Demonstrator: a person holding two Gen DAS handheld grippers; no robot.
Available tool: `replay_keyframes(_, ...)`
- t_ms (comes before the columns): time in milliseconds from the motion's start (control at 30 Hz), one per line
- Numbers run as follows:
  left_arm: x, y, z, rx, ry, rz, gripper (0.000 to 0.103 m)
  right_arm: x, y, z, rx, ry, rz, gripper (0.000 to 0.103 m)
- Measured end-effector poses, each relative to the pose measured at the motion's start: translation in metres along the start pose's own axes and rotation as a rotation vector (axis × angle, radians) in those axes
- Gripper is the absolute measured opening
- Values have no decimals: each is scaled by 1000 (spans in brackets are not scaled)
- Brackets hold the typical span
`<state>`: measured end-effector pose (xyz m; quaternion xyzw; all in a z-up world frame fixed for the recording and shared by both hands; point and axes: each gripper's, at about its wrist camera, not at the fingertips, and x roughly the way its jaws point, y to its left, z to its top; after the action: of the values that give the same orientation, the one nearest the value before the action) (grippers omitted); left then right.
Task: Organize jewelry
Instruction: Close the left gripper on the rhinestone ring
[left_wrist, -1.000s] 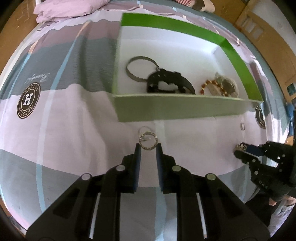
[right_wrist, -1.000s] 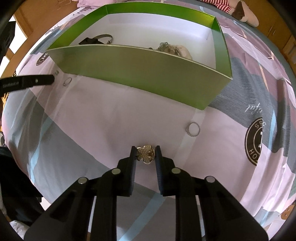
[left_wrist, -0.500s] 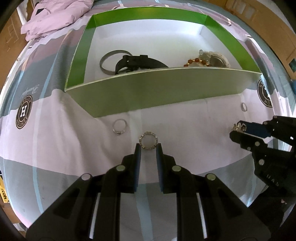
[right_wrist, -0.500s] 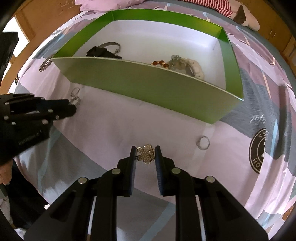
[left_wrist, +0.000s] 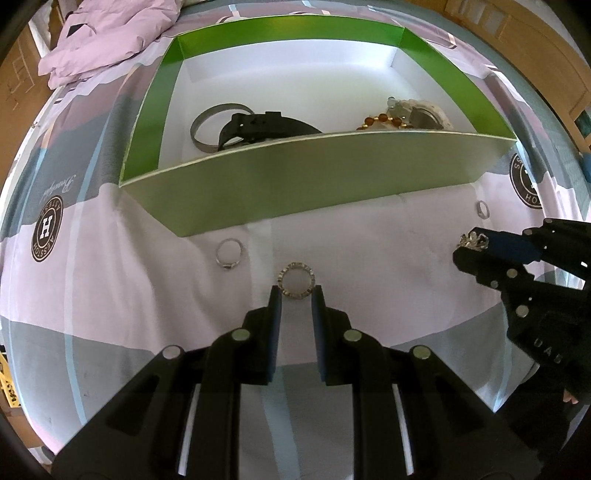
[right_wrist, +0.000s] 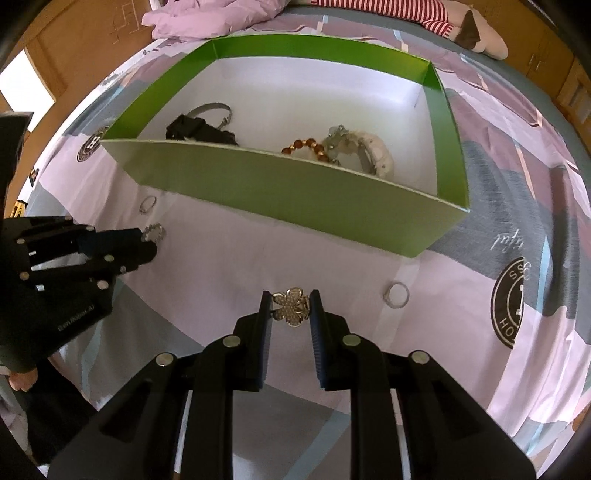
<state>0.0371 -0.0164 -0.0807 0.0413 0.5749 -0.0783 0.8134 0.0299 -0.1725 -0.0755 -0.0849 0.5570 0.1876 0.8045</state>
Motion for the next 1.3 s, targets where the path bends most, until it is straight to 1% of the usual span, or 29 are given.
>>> replay_keyframes(267, 2, -2, -2, 11, 7, 8, 16, 2, 3, 1, -10, 7, -1, 20)
replay_keyframes(400, 3, -4, -2, 19, 8, 9, 16, 7, 6, 0, -24, 31, -6, 20)
replay_keyframes(467, 2, -4, -1, 18, 4, 12, 16, 8, 8, 1, -29, 29, -8, 20)
replay_keyframes(667, -5, 6, 2, -36, -24, 26, 16, 3, 3, 1, -15, 5, 0, 20)
replay_keyframes(767, -9, 6, 2, -30, -31, 19, 16, 0, 2, 0, -12, -1, -4, 20)
replay_keyframes(933, -13, 6, 3, -19, -45, 28, 16, 3, 8, 1, -28, -7, -16, 20)
replay_keyframes(1100, -21, 8, 1, -21, -59, 20, 16, 7, 14, 6, -28, -16, -16, 20)
replay_keyframes(1300, -19, 10, 0, -26, -55, 30, 16, 15, 28, 8, -62, -5, -15, 20)
